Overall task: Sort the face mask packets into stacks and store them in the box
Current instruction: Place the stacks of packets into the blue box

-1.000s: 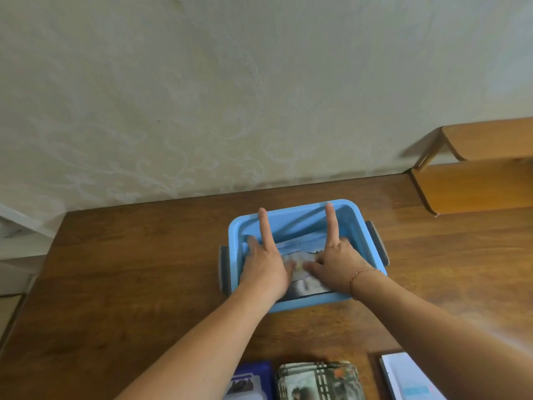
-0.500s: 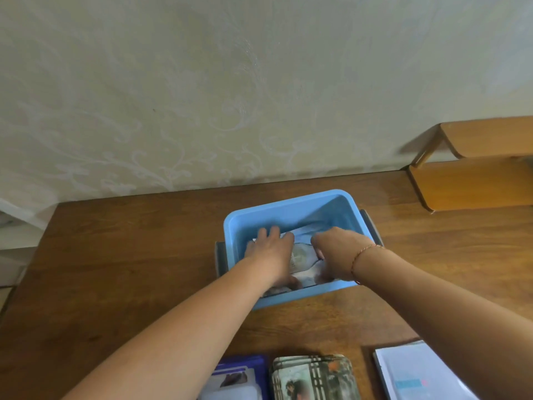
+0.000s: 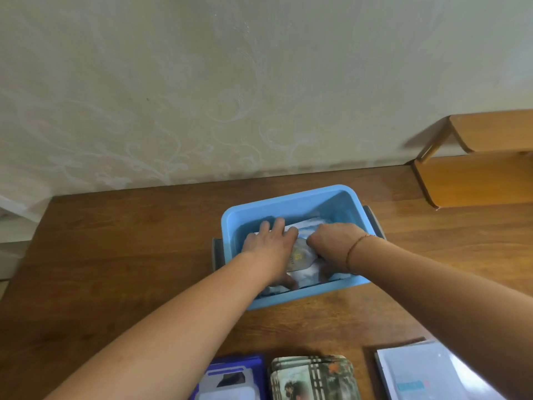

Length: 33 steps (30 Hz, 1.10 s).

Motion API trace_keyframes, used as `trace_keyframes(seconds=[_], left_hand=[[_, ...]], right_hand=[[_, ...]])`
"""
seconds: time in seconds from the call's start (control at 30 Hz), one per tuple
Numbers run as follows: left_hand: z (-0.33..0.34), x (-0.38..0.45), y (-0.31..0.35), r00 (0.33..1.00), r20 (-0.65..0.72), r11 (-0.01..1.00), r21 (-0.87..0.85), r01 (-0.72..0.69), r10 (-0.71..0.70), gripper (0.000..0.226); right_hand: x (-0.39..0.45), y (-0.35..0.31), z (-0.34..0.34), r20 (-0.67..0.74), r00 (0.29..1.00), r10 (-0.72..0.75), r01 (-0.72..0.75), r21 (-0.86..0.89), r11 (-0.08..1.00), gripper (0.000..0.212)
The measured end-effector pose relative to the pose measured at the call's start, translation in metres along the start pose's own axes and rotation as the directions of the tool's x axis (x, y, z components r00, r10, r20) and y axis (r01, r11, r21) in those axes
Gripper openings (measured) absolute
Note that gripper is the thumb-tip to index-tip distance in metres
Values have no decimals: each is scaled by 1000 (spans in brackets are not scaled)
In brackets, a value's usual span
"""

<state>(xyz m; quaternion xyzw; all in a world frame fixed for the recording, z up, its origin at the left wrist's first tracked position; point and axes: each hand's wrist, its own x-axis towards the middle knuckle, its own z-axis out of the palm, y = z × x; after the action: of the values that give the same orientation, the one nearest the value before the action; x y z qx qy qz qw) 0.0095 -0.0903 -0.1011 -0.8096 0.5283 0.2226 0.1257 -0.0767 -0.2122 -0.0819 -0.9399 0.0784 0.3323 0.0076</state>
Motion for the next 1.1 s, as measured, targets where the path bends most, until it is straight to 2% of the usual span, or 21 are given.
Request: trace_keyframes(seconds=[0.1,0.17,0.27,0.37,0.5,0.6,0.77,0.87,0.97,1.1], left_hand=[[4,-3,-8,1000,-1,999,38,-10,10,93],[8,-3,-8,1000,2,999,42,-17,17,93],[11,0,-5,1000,-2,999,30,-18,18,93],[13,1,-6,1000,-10,999,28,-18,18,89],[14,0,-9,1000,-17,1000,0,-12,12,85],[15,0,-8,1000,-25,1000,-4,0,0,88],[18,0,-6,998,-60,1000,-6,-3,2,89],[21,0,-6,997,-72,1000,-3,7,-7,93],[22,1,-4,997,-68,996,77,37,-32,96],[22,4,0,998,-41,988,144,62,-57,102]], right_hand=[[-1,7,3,-130,984,-120,115,-43,992,74],[2,7,6,-149,971,-186,172,-105,979,87],[4,9,8,-158,963,-217,190,-169,967,93],[3,11,7,-189,937,-296,247,-244,938,83],[9,10,15,-105,887,-449,399,-311,863,44],[15,11,19,-104,877,-469,410,-348,843,41],[21,8,18,-104,881,-462,382,-420,823,60],[22,8,24,-184,880,-438,338,-405,849,69],[22,12,26,-190,884,-426,332,-386,861,72],[20,20,24,-181,871,-456,328,-476,816,68]])
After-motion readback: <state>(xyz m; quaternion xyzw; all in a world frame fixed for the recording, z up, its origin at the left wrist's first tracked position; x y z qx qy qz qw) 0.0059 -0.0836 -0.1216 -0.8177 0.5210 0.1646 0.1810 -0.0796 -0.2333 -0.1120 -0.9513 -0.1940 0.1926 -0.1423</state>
